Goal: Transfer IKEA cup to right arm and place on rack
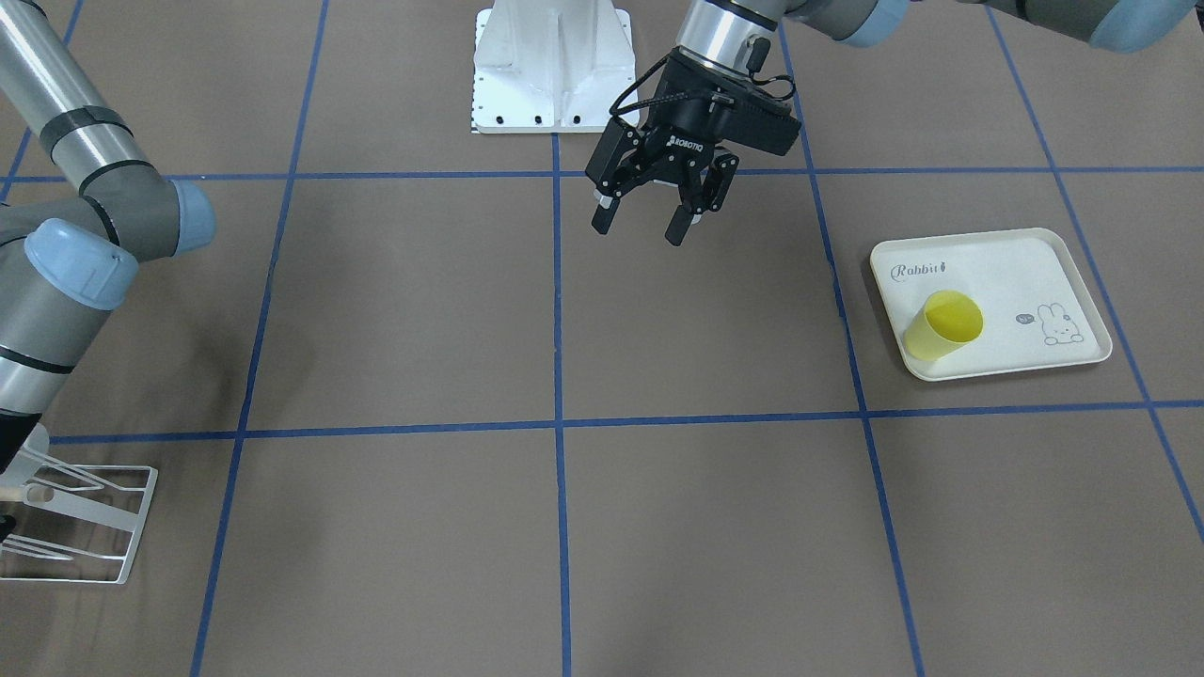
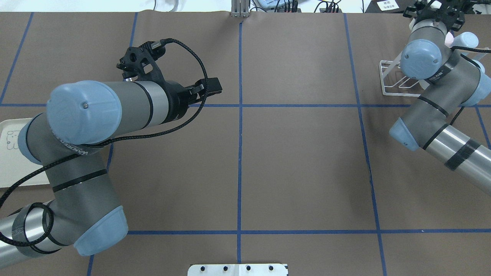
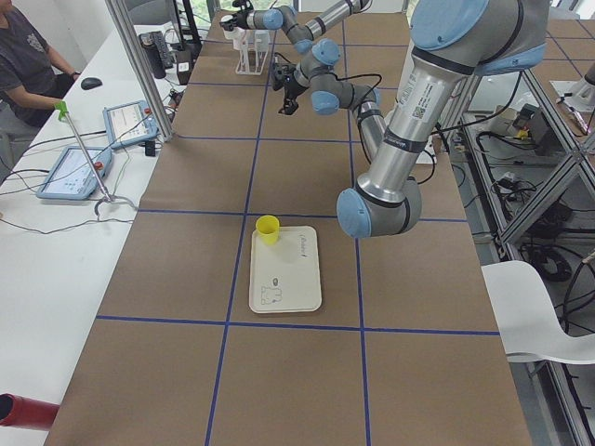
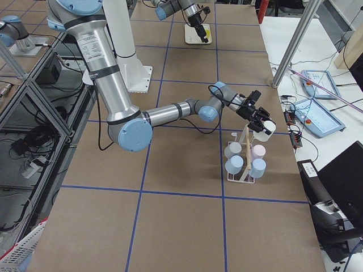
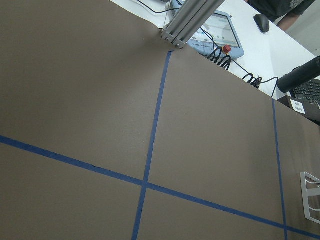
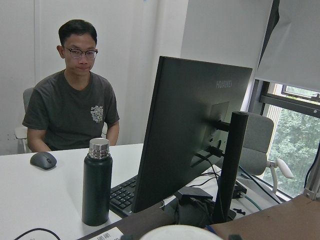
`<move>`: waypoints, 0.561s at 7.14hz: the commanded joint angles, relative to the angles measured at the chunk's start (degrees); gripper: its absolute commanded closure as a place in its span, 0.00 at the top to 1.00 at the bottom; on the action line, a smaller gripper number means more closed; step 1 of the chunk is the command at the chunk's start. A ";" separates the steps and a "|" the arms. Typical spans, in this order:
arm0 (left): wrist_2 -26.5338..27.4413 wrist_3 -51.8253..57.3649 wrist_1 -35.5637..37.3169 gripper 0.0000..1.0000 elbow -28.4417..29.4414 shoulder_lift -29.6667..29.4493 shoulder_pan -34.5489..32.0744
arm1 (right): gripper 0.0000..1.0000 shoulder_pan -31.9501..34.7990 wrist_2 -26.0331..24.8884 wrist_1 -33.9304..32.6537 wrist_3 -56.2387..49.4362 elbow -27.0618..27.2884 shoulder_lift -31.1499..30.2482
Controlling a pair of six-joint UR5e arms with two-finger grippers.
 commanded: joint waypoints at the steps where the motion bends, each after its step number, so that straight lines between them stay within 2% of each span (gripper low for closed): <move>1: -0.03 -0.03 0.02 1.00 0.00 0.03 0.09 | 0.00 -0.70 0.02 0.55 0.09 -0.06 -0.75; 4: -0.03 -0.03 -0.07 1.00 0.09 0.03 0.18 | 0.00 -1.58 -0.07 0.55 0.09 -0.41 -1.19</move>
